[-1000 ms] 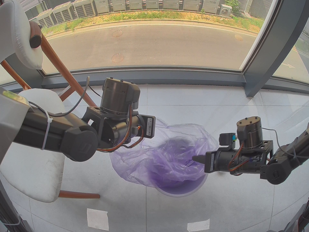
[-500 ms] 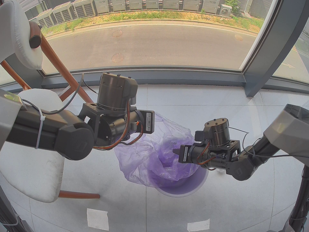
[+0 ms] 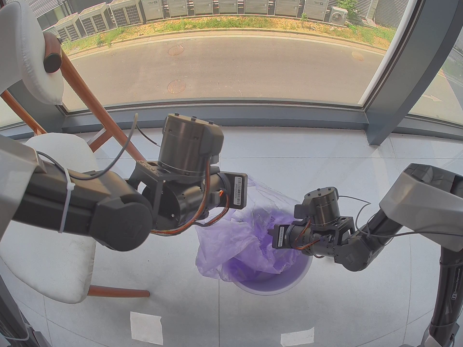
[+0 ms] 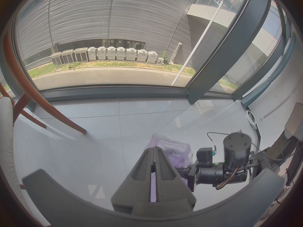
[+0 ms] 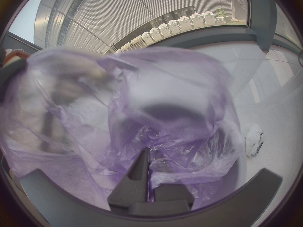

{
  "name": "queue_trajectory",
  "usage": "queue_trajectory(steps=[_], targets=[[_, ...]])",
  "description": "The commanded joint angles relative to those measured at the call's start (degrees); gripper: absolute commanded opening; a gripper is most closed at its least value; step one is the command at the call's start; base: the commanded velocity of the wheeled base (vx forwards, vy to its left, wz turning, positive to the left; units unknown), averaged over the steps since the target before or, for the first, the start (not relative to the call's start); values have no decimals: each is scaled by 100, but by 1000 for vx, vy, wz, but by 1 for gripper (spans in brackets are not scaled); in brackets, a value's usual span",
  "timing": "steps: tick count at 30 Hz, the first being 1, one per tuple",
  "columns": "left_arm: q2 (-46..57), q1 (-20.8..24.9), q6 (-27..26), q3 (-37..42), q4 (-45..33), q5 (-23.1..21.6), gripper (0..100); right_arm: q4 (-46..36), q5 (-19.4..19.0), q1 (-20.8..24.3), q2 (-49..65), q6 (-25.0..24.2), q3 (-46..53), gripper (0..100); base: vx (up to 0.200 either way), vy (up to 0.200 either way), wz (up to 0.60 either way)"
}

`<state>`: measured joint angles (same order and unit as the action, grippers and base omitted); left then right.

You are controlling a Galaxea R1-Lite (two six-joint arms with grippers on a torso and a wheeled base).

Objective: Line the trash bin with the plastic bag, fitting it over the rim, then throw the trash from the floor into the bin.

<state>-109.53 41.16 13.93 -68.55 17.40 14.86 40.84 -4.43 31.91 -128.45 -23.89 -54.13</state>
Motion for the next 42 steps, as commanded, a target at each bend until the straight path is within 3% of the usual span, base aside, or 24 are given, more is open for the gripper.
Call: queue_trajectory(steps=[1, 5, 11, 16, 31, 32, 36, 41, 42], targets=[[-358, 77, 13, -185, 36, -18, 0, -58, -269, -177, 954, 8, 473, 0, 0, 0, 0], [-719, 156, 66, -625, 27, -27, 0, -58, -384, -643, 1411, 25, 921, 0, 0, 0, 0], [-1536, 648, 663, -1794, -96, -9, 0, -32, -691, -1601, 1745, -54, 1334, 0, 0, 0, 0], [-2081, 921, 1111, -2506, -360, -1, 0, -41, -849, -1979, 1938, -107, 1563, 0, 0, 0, 0], [-2679, 885, 1955, -2769, -588, -9, 0, 12, -841, -2084, 1991, -107, 1783, 0, 0, 0, 0], [-2520, 516, 2289, -2725, -685, -9, 0, 12, -841, -2084, 2000, -107, 1792, 0, 0, 0, 0], [-2274, 50, 2702, -2409, -702, -9, 0, 21, -841, -2093, 2000, -107, 1783, 0, 0, 0, 0], [-2037, -37, 3098, -1679, -659, -27, 0, 38, -841, -2084, 1973, -107, 1765, 0, 0, 0, 0], [-2055, 15, 3467, -1653, -659, -18, 0, 38, -841, -2093, 1956, -107, 1748, 0, 0, 0, 0]])
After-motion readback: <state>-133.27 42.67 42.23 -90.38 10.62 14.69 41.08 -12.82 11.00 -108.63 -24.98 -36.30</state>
